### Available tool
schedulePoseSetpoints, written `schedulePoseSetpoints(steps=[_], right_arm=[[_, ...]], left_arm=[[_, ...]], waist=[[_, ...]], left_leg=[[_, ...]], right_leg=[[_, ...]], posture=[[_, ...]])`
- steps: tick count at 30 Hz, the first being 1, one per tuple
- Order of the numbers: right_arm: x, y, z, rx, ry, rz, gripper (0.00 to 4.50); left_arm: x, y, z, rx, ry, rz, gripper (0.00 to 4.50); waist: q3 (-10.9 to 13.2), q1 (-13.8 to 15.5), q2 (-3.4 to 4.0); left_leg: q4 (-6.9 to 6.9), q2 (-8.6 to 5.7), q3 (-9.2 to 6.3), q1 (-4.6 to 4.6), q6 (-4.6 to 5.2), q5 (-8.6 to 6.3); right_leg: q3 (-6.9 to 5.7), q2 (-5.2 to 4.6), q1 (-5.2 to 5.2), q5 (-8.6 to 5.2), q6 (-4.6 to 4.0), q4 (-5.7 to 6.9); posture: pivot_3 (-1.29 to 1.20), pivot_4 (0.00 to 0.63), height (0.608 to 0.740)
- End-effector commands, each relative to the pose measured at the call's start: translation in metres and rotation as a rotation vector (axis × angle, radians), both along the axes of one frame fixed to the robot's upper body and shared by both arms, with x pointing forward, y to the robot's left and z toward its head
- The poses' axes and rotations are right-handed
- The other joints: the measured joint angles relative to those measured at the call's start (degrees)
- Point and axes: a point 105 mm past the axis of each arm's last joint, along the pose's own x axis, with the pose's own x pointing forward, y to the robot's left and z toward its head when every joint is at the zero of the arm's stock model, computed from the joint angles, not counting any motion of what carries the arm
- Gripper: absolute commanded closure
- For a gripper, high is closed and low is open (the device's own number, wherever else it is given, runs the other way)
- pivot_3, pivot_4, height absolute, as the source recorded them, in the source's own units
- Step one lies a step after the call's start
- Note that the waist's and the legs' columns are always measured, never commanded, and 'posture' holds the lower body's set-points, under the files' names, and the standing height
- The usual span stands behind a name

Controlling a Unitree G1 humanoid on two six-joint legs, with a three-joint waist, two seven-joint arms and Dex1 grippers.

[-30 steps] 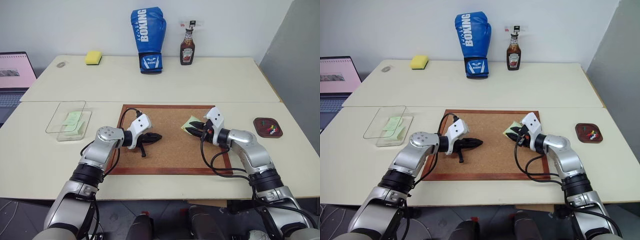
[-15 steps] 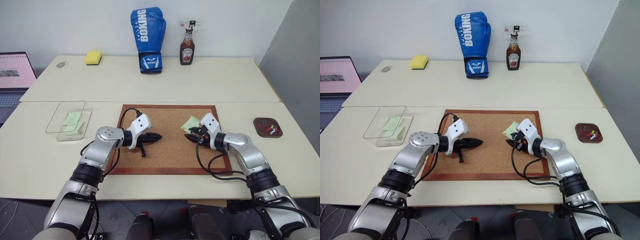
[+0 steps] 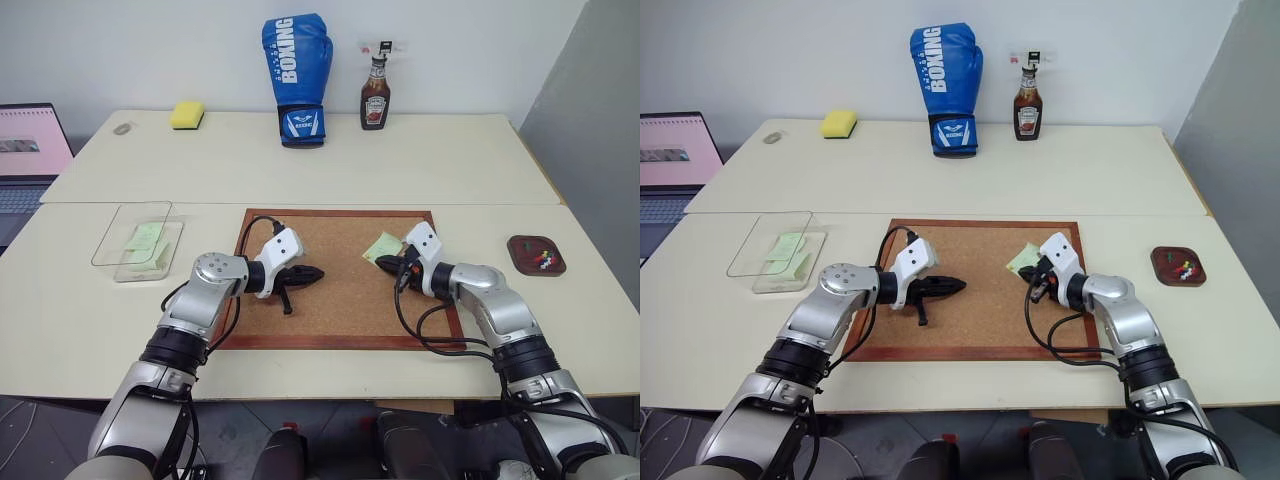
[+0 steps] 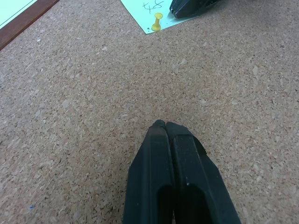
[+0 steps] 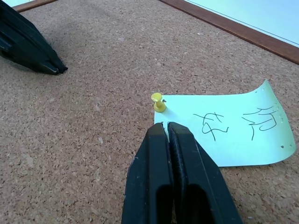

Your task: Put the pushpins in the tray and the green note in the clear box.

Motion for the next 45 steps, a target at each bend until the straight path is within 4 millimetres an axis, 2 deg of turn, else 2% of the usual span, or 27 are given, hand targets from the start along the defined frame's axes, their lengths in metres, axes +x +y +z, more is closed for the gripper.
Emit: schedulePoseSetpoints(steps=[1, 8, 12, 16, 19, 21, 22, 24, 28, 35, 38, 43, 44, 45], right_arm=[[-0.001, 0.003, 0.051, 0.135, -0.099, 0.017, 4.49], [-0.014, -0.002, 0.069, 0.189, -0.084, 0.019, 4.49], [-0.012, -0.026, 0.078, 0.176, -0.112, -0.084, 4.49], [0.002, -0.076, 0.091, 0.135, -0.196, -0.331, 4.49], [0.014, -0.139, 0.091, 0.072, -0.232, -0.641, 4.49], [0.014, -0.177, 0.089, 0.031, -0.233, -0.798, 4.49], [0.014, -0.192, 0.089, 0.018, -0.233, -0.856, 4.49], [0.013, -0.206, 0.09, 0.013, -0.228, -0.908, 4.49], [0.013, -0.22, 0.084, 0.003, -0.176, -0.938, 4.49], [0.016, -0.233, 0.057, 0.014, -0.043, -1.002, 4.49], [0.017, -0.24, 0.052, 0.006, -0.031, -1.032, 4.49], [0.019, -0.246, 0.045, -0.003, -0.016, -1.055, 3.52], [0.019, -0.247, 0.044, -0.002, -0.014, -1.059, 3.1], [0.019, -0.247, 0.044, 0.0, -0.013, -1.061, 3.08]], left_arm=[[-0.005, 0.0, -0.014, 0.04, 0.038, -0.007, 4.5], [-0.008, -0.002, -0.018, 0.041, 0.045, -0.017, 4.5], [-0.009, -0.003, -0.018, 0.042, 0.043, -0.02, 4.5], [-0.008, -0.003, -0.018, 0.04, 0.043, -0.02, 4.5], [-0.009, -0.005, -0.019, 0.041, 0.046, -0.027, 4.5], [-0.01, -0.006, -0.021, 0.045, 0.052, -0.038, 4.5], [-0.011, -0.006, -0.022, 0.046, 0.054, -0.041, 4.5], [-0.011, -0.005, -0.022, 0.047, 0.057, -0.043, 4.5], [-0.01, -0.004, -0.023, 0.048, 0.059, -0.04, 4.5], [-0.012, -0.009, -0.024, 0.037, 0.059, -0.046, 4.5], [-0.013, -0.006, -0.024, 0.038, 0.059, -0.04, 4.5], [-0.015, -0.004, -0.026, 0.041, 0.061, -0.032, 4.5], [-0.015, -0.004, -0.026, 0.04, 0.061, -0.032, 4.5], [-0.015, -0.004, -0.026, 0.039, 0.062, -0.032, 4.5]], waist=[[0.0, 0.0, 0.0], [0.0, 0.01, 0.0], [0.0, 0.05, 0.0], [0.0, 0.08, 0.0], [0.0, 0.11, 0.0], [0.0, 0.13, 0.0], [0.0, 0.13, 0.0], [0.0, 0.11, 0.0], [0.0, 0.02, 0.0], [0.0, 0.15, 0.0], [0.0, 0.16, 0.0], [0.0, 0.0, 0.01], [0.0, 0.0, 0.01], [0.0, 0.0, 0.01]], left_leg=[[0.0, 0.0, 0.0, -0.02, 0.0, 0.0], [0.0, 0.0, -0.02, -0.03, 0.0, 0.0], [-0.01, 0.0, -0.02, -0.06, 0.0, 0.0], [-0.01, -0.01, -0.01, -0.08, 0.0, 0.0], [-0.01, -0.01, 0.0, -0.08, 0.0, 0.0], [-0.02, -0.02, 0.0, -0.09, 0.0, 0.0], [-0.02, -0.02, 0.01, -0.09, 0.0, 0.0], [-0.03, -0.03, 0.03, -0.08, 0.0, 0.0], [-0.05, -0.04, 0.06, -0.06, 0.0, 0.0], [-0.05, -0.05, 0.06, -0.02, 0.0, 0.0], [-0.05, -0.06, 0.06, -0.04, 0.0, 0.0], [-0.06, -0.06, 0.06, -0.03, 0.0, 0.0], [-0.06, -0.06, 0.07, -0.03, 0.0, 0.0], [-0.06, -0.06, 0.06, -0.02, 0.01, 0.0]], right_leg=[[0.01, 0.0, -0.03, 0.0, 0.0, 0.0], [-0.02, 0.0, -0.04, 0.0, 0.0, 0.01], [-0.02, -0.01, -0.04, 0.0, 0.0, -0.02], [-0.01, -0.02, -0.06, -0.01, 0.0, -0.03], [-0.01, -0.02, -0.06, -0.01, 0.0, -0.05], [0.0, -0.03, -0.06, -0.01, -0.01, -0.06], [0.0, -0.03, -0.06, -0.01, -0.01, -0.06], [0.03, -0.03, -0.07, -0.01, -0.01, -0.06], [0.06, -0.03, -0.07, -0.01, -0.01, -0.05], [0.07, -0.04, -0.01, -0.01, -0.01, -0.06], [0.07, -0.05, -0.01, -0.01, 0.0, -0.08], [0.07, -0.04, -0.01, -0.01, 0.0, -0.08], [0.07, -0.04, -0.01, -0.01, 0.0, -0.08], [0.07, -0.04, -0.01, -0.01, 0.0, -0.07]], posture=[[0.0, 0.15, 0.74], [0.0, 0.15, 0.74], [0.0, 0.15, 0.74], [0.0, 0.15, 0.74], [0.0, 0.15, 0.74], [0.0, 0.15, 0.74], [0.0, 0.15, 0.74], [0.0, 0.15, 0.74], [0.0, 0.15, 0.74], [0.0, 0.15, 0.74], [0.0, 0.15, 0.74], [0.0, 0.15, 0.74], [0.0, 0.15, 0.74], [0.0, 0.15, 0.74]])
